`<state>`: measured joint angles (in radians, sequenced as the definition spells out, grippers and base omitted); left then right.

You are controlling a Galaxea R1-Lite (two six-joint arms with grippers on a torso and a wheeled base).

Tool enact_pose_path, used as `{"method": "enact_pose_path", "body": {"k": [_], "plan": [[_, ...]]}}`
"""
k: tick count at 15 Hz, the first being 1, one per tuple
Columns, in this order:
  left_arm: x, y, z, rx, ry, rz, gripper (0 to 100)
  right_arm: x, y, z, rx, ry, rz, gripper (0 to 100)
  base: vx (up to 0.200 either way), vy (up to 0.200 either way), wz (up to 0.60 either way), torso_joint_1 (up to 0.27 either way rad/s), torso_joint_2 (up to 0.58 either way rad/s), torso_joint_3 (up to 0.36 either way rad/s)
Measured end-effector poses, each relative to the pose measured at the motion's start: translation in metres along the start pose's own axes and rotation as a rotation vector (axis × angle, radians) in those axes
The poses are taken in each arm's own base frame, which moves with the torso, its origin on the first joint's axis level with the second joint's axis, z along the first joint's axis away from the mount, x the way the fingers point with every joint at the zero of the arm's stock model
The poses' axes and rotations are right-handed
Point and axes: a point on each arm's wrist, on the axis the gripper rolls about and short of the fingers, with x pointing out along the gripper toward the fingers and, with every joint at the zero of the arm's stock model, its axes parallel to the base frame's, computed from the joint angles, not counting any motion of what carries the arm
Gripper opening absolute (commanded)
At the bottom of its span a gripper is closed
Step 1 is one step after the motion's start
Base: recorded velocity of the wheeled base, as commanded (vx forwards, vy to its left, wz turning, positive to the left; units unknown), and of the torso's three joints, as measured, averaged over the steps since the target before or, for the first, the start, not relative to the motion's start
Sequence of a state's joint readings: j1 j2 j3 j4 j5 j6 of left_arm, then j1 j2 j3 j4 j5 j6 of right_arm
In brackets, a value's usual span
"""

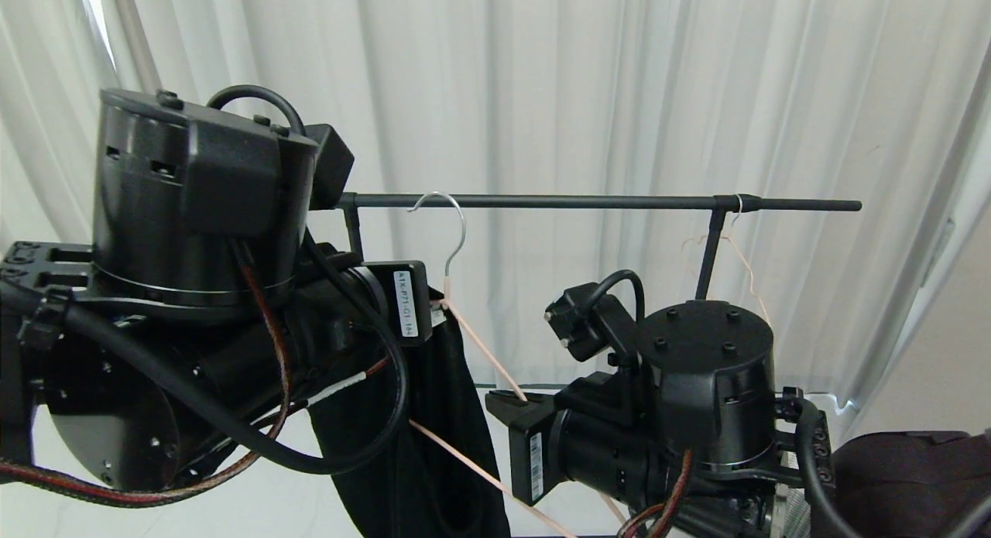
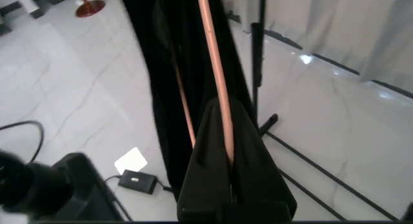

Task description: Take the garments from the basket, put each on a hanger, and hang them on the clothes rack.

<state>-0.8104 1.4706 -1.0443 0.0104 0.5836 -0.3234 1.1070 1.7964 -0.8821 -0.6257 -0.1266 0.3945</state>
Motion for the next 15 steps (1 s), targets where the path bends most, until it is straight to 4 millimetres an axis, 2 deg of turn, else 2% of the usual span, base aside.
{"method": "enact_pose_path", "body": {"k": [4, 5, 9, 15], "plan": [[0.000, -0.001, -0.001, 0.011, 0.000, 0.007, 0, 0.001, -0.007, 0.002, 0.008, -0.015, -0.044, 0, 0.000, 0.000, 0.00, 0.000, 0.00, 0.000], [-0.001, -0.002, -0.001, 0.011, -0.002, 0.004, 100, 0.001, -0.008, 0.003, 0.009, -0.020, -0.057, 0, 0.000, 0.000, 0.00, 0.000, 0.00, 0.000], [-0.004, -0.001, 0.001, 0.006, -0.012, 0.004, 100, 0.001, -0.016, 0.006, 0.013, -0.039, -0.102, 0, 0.000, 0.000, 0.00, 0.000, 0.00, 0.000], [-0.014, 0.005, 0.004, -0.009, -0.034, -0.002, 100, 0.001, -0.022, 0.020, -0.003, -0.157, -0.116, 0, 0.000, 0.000, 0.00, 0.000, 0.00, 0.000]]}}
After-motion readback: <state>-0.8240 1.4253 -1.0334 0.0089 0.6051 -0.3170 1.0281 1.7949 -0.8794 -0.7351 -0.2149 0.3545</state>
